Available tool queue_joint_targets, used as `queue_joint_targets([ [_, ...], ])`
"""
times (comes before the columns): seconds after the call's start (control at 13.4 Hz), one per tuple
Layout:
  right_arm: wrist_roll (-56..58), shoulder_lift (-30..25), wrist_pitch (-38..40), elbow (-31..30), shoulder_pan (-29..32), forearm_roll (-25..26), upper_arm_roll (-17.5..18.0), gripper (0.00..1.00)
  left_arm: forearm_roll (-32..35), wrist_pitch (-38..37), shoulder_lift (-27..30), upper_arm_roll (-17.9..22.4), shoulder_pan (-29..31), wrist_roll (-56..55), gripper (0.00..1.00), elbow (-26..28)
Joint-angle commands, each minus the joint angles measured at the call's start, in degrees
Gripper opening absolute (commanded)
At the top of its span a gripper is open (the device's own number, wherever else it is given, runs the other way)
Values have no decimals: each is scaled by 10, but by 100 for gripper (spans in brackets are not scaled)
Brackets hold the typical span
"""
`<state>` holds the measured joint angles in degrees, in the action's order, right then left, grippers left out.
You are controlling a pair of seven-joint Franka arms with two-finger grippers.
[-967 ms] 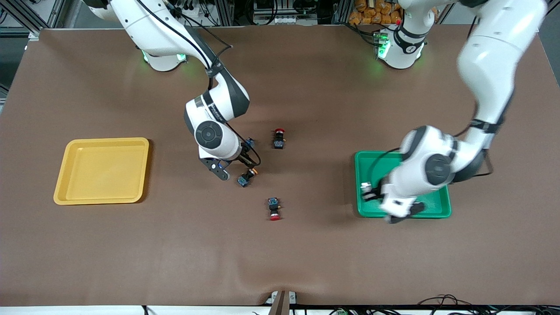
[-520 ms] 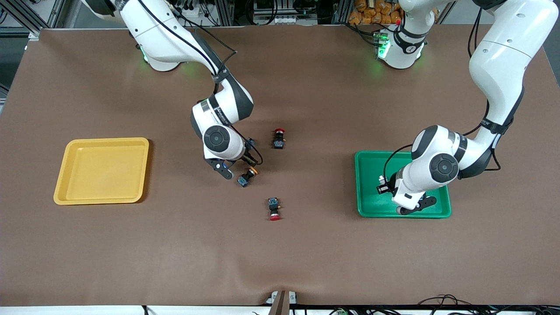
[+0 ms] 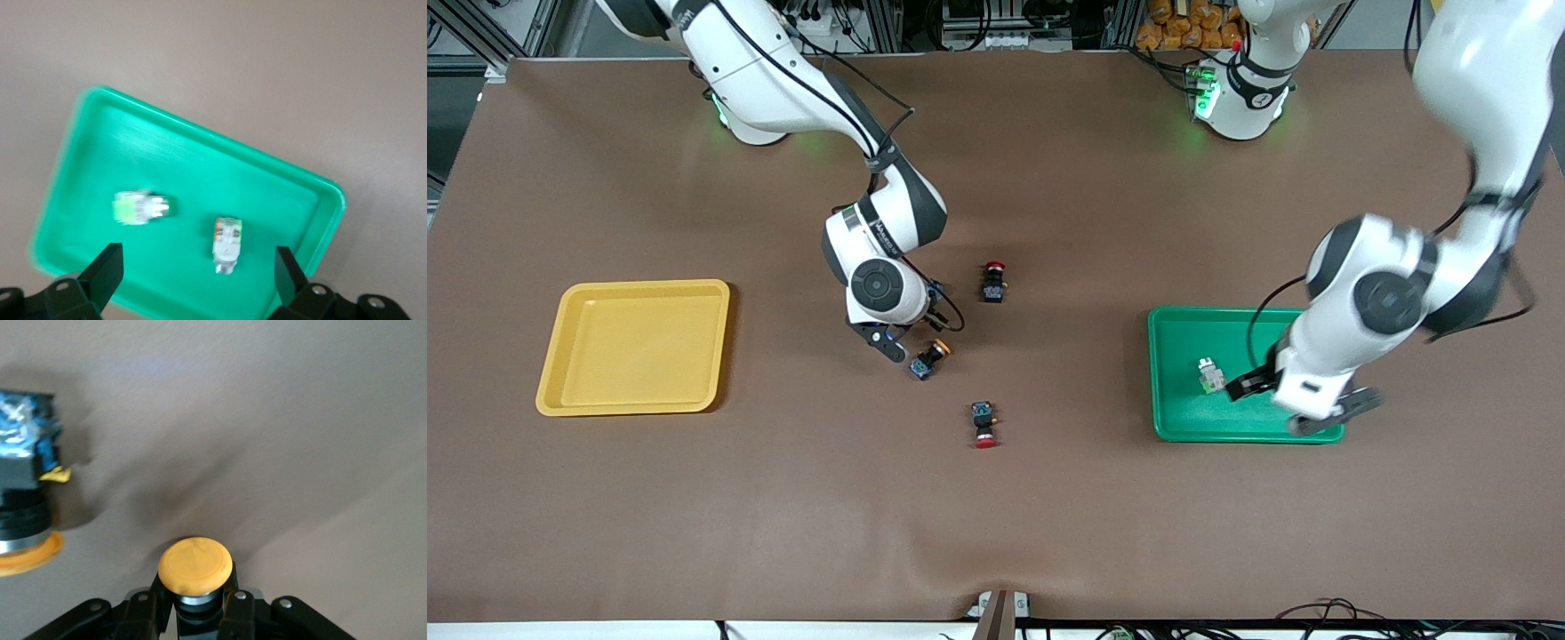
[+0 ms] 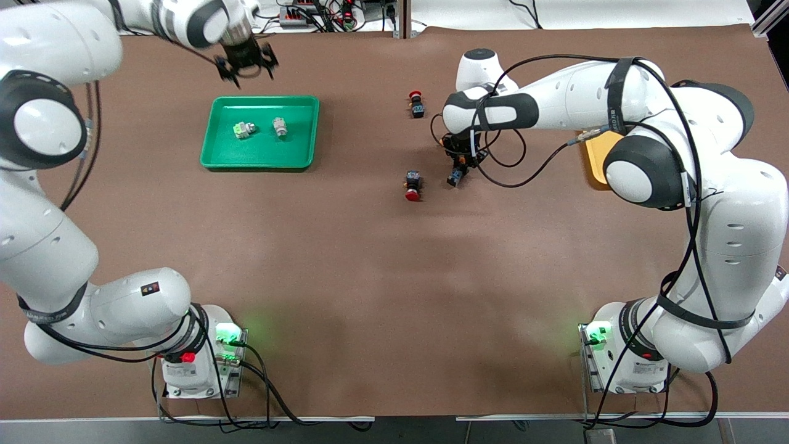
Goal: Place green and yellow buttons in trays
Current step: 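Carry the white block into the green tray and open the left gripper, then carry the yellow button to the yellow tray while the left gripper withdraws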
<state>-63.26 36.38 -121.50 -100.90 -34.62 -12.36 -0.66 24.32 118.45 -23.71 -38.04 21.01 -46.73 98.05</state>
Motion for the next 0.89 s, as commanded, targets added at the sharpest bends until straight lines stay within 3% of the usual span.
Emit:
queue_joint_targets([
  [0.0,43,-31,59,4,35,-7,2,0,-11,-69,88,-6,4,14,100,-15],
  [0.22,90,-58,117,4,75,-6,0,0,-94,-178,111,-8,4,117,100,-107],
  [0.45,192,-89,185,1,136,2,0,0,-108,-302,112,-5,5,182,100,-184],
  [0.59,239,-100,204,0,166,11,-1,0,-109,-333,135,-5,26,251,100,-190],
  [0.74,281,-107,222,0,185,68,0,0,-154,-333,148,-2,64,322,100,-191],
  [0.82,311,-112,229,-1,208,80,0,0,-185,-332,171,35,50,351,100,-189],
])
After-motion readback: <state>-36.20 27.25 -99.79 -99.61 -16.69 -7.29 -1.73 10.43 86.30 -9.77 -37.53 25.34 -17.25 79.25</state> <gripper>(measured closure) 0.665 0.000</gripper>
